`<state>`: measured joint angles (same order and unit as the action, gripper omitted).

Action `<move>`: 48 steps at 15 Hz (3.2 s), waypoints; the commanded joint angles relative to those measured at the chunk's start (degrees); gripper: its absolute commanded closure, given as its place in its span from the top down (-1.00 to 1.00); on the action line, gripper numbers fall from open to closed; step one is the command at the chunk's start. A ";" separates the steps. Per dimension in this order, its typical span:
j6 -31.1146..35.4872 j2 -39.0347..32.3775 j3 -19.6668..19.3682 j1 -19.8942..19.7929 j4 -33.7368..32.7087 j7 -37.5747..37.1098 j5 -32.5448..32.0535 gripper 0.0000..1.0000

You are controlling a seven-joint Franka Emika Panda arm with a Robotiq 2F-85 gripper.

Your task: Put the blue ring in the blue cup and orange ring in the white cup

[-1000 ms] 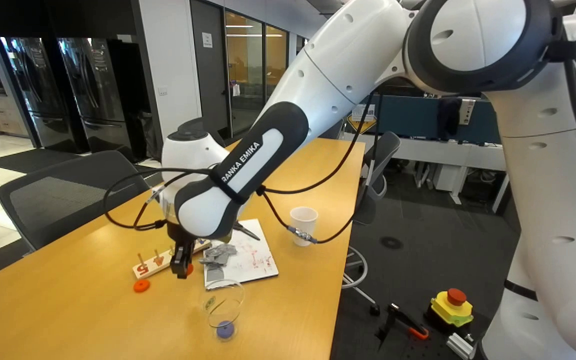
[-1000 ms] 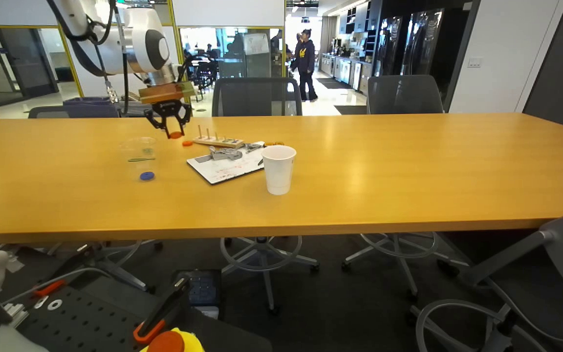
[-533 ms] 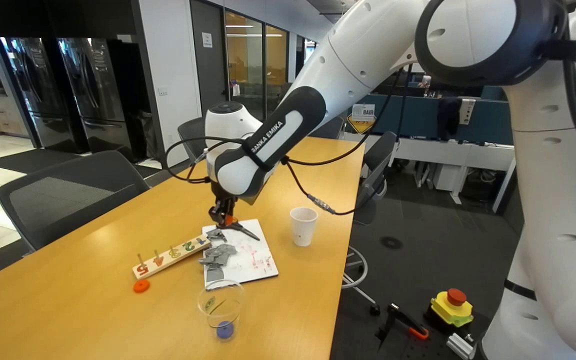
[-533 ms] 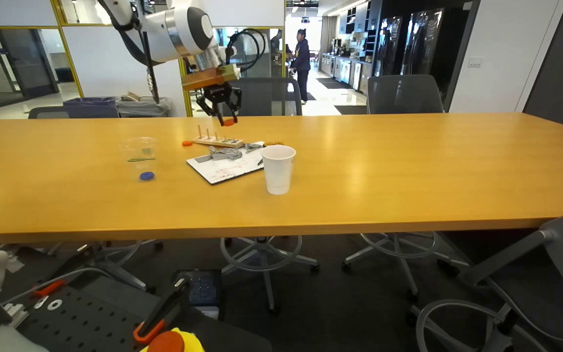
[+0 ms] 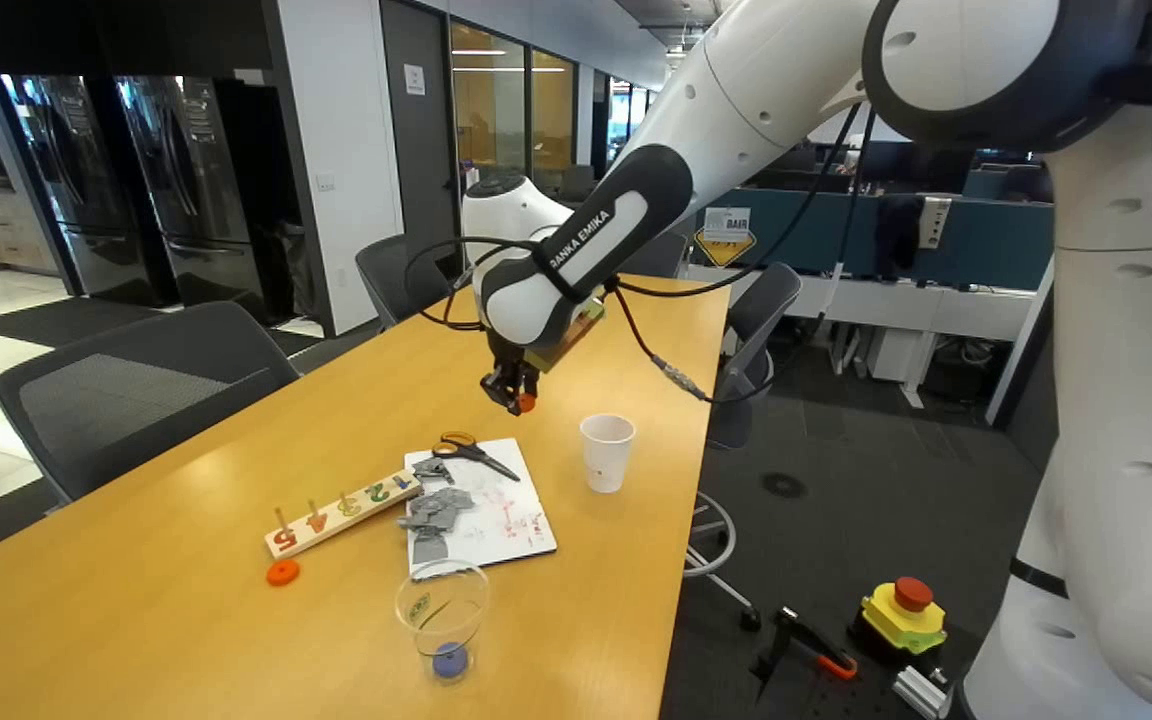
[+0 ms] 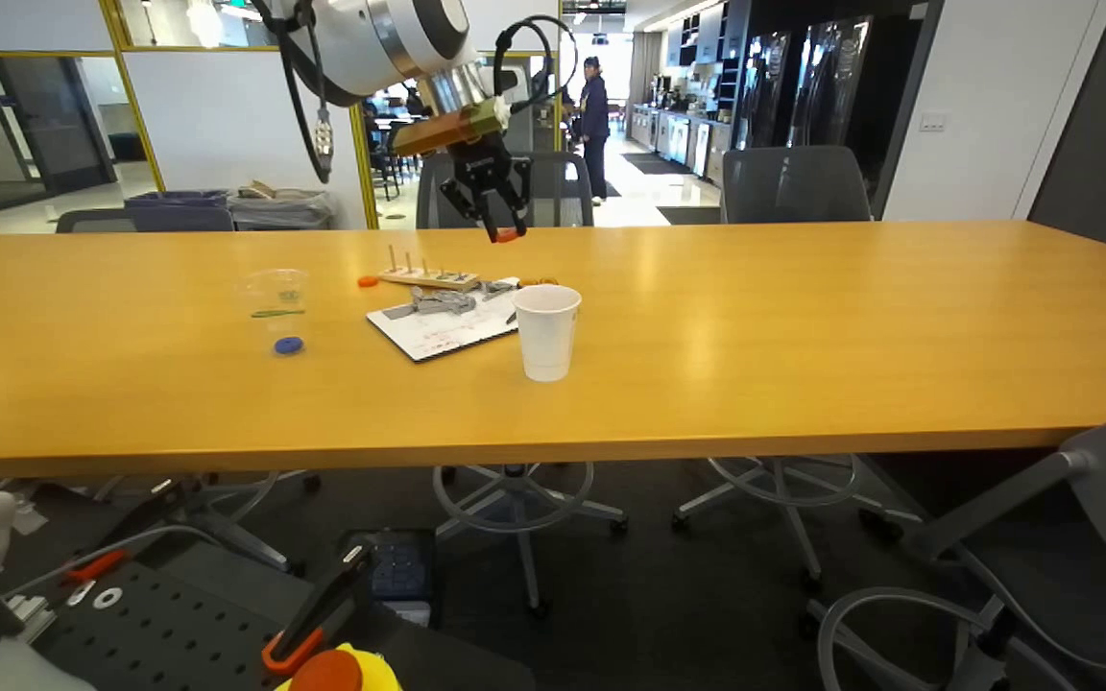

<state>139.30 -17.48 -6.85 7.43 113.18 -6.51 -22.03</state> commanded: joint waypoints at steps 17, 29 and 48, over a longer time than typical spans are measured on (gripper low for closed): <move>-4.23 4.09 -0.03 -10.57 7.87 -0.12 10.01 -0.57; -0.97 3.93 1.77 -8.74 6.96 -1.58 10.97 1.00; -2.19 -24.49 14.04 4.45 -22.85 6.14 13.87 1.00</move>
<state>139.87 -35.78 6.38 11.68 99.58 -4.32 -9.80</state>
